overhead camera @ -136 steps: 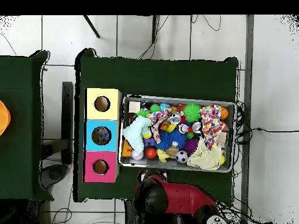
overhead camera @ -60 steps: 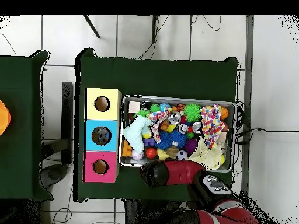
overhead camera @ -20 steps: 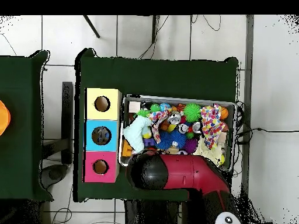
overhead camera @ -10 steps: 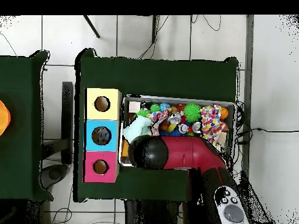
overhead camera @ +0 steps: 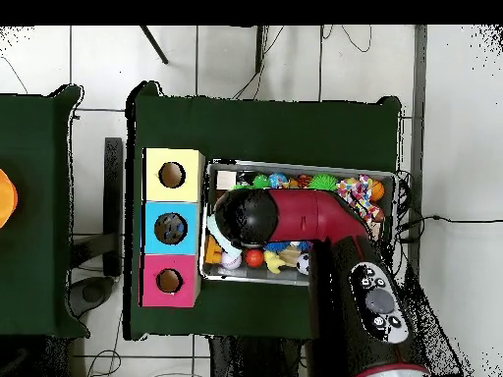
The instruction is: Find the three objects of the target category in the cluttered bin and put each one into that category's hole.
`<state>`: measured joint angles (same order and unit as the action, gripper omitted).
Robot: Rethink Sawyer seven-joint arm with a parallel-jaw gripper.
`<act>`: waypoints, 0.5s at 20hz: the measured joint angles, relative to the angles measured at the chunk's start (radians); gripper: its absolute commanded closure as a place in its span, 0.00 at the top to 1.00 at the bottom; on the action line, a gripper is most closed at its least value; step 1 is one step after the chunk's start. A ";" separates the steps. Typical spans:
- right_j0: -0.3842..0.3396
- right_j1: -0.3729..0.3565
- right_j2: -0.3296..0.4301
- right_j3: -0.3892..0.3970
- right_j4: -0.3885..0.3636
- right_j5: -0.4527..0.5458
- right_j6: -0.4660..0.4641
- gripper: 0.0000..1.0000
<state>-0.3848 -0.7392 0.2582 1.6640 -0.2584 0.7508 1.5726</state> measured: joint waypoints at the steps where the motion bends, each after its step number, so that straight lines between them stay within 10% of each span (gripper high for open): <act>1: 0.001 0.010 0.001 -0.015 0.000 0.004 0.000 1.00; 10: -0.003 0.081 0.003 -0.135 -0.004 0.033 0.000 1.00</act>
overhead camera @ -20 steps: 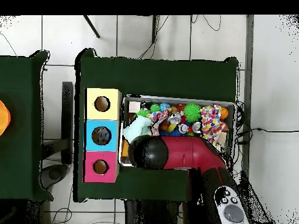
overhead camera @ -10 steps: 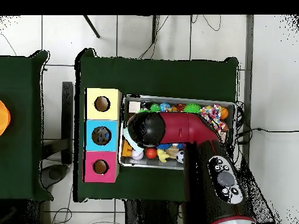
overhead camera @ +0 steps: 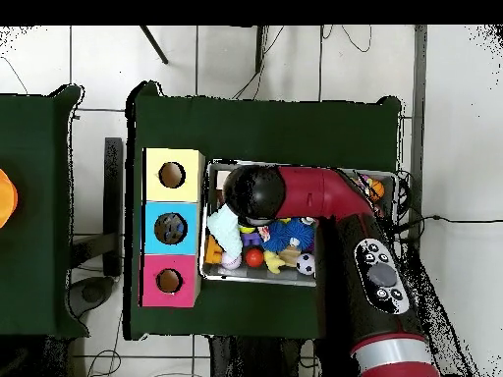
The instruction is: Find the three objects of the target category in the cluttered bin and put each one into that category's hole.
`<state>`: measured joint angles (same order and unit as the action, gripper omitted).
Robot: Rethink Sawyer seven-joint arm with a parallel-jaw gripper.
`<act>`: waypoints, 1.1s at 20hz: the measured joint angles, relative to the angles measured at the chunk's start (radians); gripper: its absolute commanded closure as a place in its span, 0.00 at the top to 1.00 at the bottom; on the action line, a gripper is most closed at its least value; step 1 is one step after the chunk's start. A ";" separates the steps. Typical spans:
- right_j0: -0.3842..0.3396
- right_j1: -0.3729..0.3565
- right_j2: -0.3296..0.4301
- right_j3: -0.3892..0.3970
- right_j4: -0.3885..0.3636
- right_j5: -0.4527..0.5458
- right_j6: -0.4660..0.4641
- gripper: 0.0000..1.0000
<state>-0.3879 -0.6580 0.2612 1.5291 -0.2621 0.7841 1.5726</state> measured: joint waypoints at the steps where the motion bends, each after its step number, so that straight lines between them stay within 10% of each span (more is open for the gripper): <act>1: -0.001 0.002 0.000 -0.008 0.000 0.004 0.000 1.00; 22: -0.047 0.024 0.017 -0.081 -0.022 0.060 0.000 1.00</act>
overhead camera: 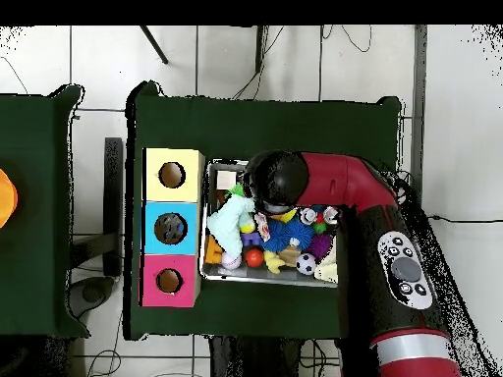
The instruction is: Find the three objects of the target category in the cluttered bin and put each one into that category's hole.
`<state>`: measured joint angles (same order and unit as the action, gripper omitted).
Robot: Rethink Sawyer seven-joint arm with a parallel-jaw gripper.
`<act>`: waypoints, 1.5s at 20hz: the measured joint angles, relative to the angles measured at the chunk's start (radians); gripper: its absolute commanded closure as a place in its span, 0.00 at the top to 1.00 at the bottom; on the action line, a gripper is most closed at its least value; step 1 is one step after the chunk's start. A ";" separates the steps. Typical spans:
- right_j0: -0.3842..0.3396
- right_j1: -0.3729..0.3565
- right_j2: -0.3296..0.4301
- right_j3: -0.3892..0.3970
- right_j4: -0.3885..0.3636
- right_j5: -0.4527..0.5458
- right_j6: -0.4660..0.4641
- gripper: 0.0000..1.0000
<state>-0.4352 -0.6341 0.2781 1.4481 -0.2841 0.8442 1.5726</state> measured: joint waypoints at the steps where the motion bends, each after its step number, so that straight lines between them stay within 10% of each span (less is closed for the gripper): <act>1: -0.004 0.004 0.001 0.000 -0.004 0.000 0.000 1.00; 30: -0.035 0.096 0.007 0.078 -0.096 -0.152 0.000 1.00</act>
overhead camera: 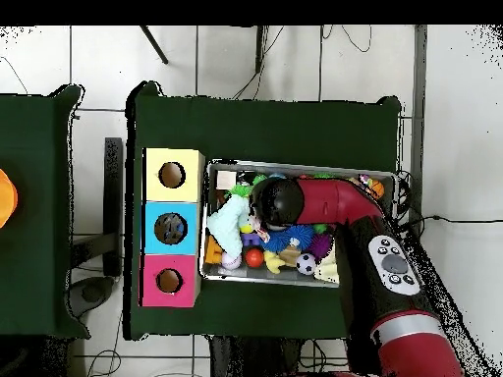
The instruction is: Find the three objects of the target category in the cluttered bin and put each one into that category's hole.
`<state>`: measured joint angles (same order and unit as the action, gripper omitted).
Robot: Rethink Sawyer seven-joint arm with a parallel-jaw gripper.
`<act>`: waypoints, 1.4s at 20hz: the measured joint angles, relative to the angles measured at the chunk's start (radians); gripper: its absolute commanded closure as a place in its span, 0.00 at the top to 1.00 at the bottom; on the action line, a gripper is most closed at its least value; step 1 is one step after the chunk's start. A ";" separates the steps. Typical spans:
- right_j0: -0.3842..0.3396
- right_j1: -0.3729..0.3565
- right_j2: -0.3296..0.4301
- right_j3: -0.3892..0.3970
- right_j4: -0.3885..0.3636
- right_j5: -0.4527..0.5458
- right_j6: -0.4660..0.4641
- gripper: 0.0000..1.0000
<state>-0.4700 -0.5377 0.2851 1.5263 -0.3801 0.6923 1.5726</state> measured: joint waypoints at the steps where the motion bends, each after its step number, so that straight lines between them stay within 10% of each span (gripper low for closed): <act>1: 0.001 -0.001 0.000 0.004 0.000 0.000 0.000 1.00; 28: 0.004 0.022 0.000 0.032 0.000 -0.089 0.000 1.00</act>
<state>-0.4663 -0.5157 0.2850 1.5580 -0.3799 0.6032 1.5726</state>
